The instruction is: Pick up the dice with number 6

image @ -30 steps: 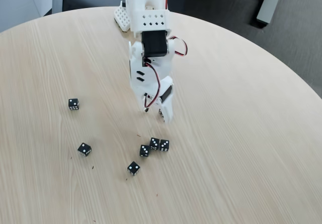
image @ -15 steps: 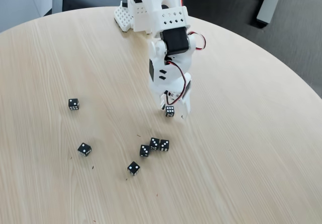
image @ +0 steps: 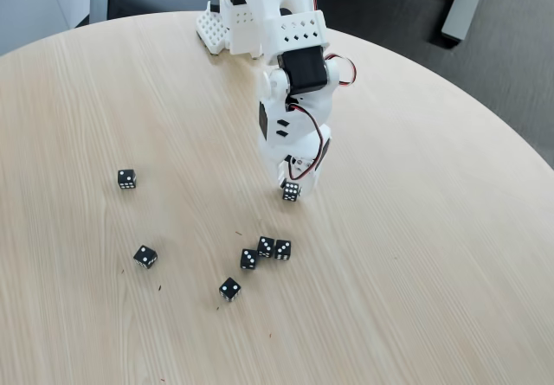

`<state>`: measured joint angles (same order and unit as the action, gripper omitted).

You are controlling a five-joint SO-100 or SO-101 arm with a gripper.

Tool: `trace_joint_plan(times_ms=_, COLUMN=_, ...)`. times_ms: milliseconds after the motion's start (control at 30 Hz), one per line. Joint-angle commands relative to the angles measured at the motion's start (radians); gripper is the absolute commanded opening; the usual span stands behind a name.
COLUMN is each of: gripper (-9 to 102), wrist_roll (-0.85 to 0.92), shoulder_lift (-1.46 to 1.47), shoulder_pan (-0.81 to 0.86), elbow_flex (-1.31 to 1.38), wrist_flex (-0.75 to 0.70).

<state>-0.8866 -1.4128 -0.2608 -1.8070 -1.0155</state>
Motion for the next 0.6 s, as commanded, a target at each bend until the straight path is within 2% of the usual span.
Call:
trace_joint_plan(times_ms=0, gripper=12, wrist_roll=0.011, shoulder_lift=-0.008, shoulder_pan=-0.002, elbow_flex=0.015, wrist_flex=-0.002)
trace_joint_plan(times_ms=300, gripper=12, wrist_roll=0.021, shoulder_lift=-0.005, shoulder_pan=0.014, elbow_flex=0.015, wrist_flex=0.009)
trace_joint_plan(times_ms=567, gripper=13, wrist_roll=-0.061, shoulder_lift=0.055, shoulder_pan=0.017, elbow_flex=0.015, wrist_flex=0.011)
